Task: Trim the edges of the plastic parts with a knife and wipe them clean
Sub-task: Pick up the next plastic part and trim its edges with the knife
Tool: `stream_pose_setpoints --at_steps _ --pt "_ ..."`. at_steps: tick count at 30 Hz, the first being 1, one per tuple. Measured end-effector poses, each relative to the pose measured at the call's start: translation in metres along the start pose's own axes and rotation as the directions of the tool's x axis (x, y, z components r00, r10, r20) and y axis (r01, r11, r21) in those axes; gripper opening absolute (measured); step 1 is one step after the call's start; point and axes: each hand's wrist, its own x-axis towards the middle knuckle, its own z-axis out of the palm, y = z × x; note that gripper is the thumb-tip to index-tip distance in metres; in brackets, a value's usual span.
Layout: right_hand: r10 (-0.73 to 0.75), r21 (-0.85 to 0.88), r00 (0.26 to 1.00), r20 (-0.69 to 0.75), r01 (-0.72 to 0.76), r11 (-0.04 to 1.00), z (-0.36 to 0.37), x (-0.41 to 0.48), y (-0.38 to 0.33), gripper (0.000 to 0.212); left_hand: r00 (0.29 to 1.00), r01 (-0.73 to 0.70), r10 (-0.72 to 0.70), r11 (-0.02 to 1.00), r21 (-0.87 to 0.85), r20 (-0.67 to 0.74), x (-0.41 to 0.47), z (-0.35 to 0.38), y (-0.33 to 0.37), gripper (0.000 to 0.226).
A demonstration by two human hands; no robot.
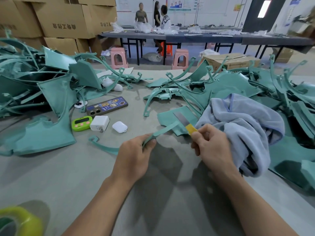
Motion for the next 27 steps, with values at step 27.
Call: stream_pose_setpoints --at_steps 27 --pt "0.468 0.466 0.776 0.423 -0.630 0.622 -0.005 0.006 -0.008 0.009 0.921 -0.369 0.383 0.916 -0.154 0.071 0.001 -0.012 0.003 0.033"
